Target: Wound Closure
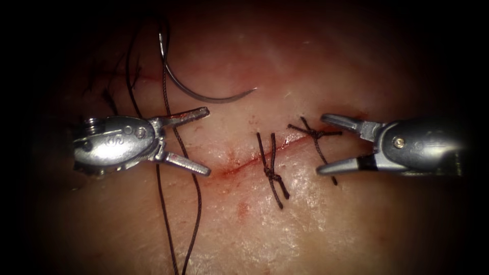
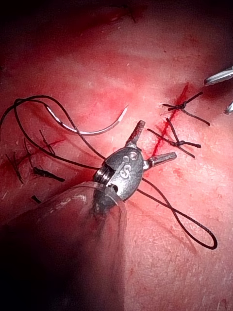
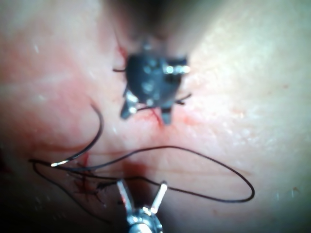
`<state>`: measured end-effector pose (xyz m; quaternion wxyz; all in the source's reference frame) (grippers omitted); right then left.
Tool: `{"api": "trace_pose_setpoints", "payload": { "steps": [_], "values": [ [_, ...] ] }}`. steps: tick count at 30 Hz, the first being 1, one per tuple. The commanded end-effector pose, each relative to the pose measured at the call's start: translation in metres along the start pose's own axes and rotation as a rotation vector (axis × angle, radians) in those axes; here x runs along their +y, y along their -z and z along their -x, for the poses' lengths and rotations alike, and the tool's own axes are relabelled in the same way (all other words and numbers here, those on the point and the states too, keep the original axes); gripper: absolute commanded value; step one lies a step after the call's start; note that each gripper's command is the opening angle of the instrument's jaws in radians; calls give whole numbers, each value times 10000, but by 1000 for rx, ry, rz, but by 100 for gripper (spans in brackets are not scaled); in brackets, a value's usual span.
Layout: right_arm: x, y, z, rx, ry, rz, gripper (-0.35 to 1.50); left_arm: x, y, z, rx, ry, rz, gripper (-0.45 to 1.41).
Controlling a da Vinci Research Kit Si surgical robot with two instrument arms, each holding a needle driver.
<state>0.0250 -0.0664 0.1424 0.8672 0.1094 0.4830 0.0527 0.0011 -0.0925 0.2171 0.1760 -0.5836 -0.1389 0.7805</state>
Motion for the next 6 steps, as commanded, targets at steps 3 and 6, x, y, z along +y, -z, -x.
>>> {"api": "trace_pose_setpoints", "payload": {
  "steps": [3,6],
  "values": [
    [-4,-8,1,-1,-2,-4,121,7,-8,9,1,1,3,74],
    [-4,-8,1,2,-2,-4,120,4,-8,10,1,0,2,74]
  ]
}}
